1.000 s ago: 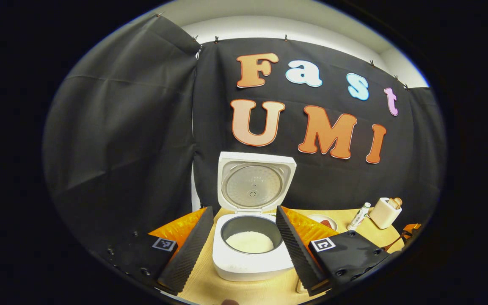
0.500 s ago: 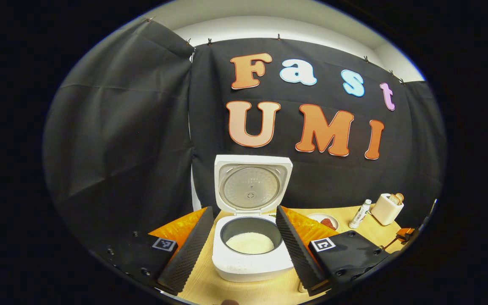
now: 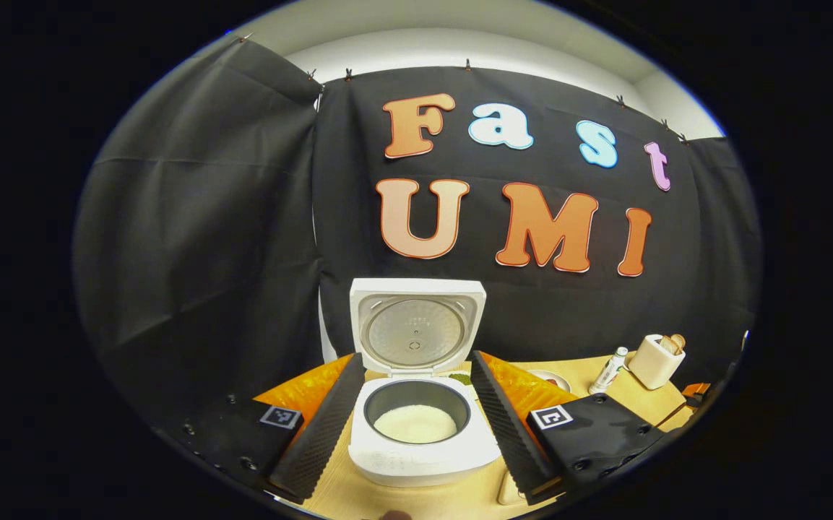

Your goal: Close the left gripper, press the button to open the rice cooker; take a wooden spoon from the chopstick holder with the right hand, scoop a spoonful of rice and pour it into the rice cooker, then put the wooden spoon back into the chopstick holder.

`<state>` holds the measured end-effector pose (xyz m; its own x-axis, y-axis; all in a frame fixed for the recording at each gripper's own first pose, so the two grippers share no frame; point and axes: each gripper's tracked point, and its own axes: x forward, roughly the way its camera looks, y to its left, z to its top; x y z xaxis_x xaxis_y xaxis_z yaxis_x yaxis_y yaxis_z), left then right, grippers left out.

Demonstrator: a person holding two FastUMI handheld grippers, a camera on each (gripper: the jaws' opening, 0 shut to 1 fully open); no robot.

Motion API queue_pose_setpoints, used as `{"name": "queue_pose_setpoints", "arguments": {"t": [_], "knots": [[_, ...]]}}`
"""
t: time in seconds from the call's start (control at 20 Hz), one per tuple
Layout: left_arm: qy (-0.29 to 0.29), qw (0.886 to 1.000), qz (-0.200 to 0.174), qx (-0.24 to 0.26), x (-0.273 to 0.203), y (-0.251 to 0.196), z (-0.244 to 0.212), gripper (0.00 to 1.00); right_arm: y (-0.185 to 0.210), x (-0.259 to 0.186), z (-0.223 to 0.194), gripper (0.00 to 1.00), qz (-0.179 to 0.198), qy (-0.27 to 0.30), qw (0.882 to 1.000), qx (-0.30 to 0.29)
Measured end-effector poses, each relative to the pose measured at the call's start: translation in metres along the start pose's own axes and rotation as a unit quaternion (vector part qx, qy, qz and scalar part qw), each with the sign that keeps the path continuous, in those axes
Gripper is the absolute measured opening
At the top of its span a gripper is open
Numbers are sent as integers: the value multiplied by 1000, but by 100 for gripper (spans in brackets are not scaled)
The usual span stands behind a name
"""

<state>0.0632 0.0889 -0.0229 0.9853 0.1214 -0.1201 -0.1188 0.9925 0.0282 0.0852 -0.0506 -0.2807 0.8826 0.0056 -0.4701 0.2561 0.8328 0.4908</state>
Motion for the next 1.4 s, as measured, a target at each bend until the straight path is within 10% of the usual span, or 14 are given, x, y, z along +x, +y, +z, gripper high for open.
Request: {"name": "queue_pose_setpoints", "arguments": {"t": [0.85, 1.4], "knots": [[-2, 998, -56, -39, 143, -40, 144, 99, 7, -40, 41, 95, 1, -31, 997, -67], [122, 992, -29, 0, 264, -17, 94, 99, 62, -93, 101, 94, 43, -89, 986, -134]]}}
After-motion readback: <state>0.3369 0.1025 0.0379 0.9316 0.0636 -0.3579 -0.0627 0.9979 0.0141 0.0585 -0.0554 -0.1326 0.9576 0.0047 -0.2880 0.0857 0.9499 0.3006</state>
